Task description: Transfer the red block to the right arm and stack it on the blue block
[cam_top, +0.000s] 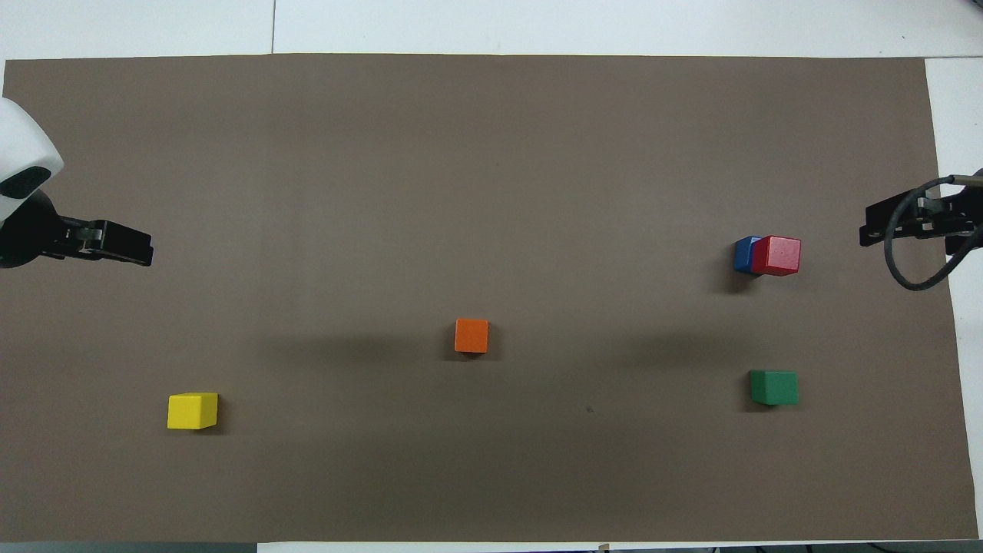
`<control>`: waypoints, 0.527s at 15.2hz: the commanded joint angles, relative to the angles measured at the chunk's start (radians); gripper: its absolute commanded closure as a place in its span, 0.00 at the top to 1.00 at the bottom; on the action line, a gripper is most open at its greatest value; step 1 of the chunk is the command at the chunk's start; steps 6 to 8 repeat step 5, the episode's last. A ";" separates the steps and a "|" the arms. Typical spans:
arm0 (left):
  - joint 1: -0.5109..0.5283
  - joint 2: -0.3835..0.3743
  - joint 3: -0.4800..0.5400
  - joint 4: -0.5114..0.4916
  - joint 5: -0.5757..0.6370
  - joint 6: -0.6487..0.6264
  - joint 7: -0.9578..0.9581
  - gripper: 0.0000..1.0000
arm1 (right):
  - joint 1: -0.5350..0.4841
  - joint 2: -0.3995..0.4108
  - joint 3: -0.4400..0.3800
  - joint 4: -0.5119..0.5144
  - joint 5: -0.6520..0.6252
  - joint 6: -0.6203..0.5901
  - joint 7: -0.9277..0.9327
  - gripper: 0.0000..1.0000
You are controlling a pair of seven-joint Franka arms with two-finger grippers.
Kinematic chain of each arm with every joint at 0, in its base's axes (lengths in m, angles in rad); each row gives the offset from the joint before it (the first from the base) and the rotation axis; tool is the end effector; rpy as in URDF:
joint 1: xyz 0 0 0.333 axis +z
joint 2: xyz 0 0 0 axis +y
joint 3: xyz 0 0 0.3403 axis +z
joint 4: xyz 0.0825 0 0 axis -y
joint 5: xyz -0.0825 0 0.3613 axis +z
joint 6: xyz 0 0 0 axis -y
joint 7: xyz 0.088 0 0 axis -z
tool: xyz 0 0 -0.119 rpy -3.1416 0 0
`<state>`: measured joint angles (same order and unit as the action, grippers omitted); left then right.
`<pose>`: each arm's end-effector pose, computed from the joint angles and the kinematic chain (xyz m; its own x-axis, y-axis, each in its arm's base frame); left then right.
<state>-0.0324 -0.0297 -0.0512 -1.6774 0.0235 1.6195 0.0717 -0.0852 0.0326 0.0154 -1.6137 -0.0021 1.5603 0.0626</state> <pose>0.5219 -0.0414 0.6087 0.9874 -0.1557 -0.0300 -0.1564 -0.9874 -0.0229 0.5362 -0.0379 0.5993 0.9876 -0.1317 -0.0856 -0.1316 -0.9913 0.0070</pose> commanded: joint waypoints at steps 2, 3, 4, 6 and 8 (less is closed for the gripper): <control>0.009 -0.012 -0.004 -0.010 0.003 -0.006 0.005 1.00 | -0.007 -0.017 0.003 -0.029 -0.004 0.021 -0.056 1.00; 0.009 -0.012 -0.004 -0.010 0.003 -0.006 0.005 1.00 | -0.007 -0.017 0.003 -0.029 -0.004 0.021 -0.055 1.00; 0.009 -0.012 -0.004 -0.010 0.003 -0.006 0.005 1.00 | -0.008 -0.017 0.003 -0.029 -0.004 0.021 -0.058 1.00; 0.009 -0.012 -0.004 -0.010 0.003 -0.006 0.005 1.00 | -0.007 -0.019 0.003 -0.031 -0.004 0.020 -0.061 1.00; 0.009 -0.012 -0.004 -0.010 0.003 -0.006 0.005 1.00 | -0.007 -0.019 0.003 -0.031 -0.004 0.020 -0.061 1.00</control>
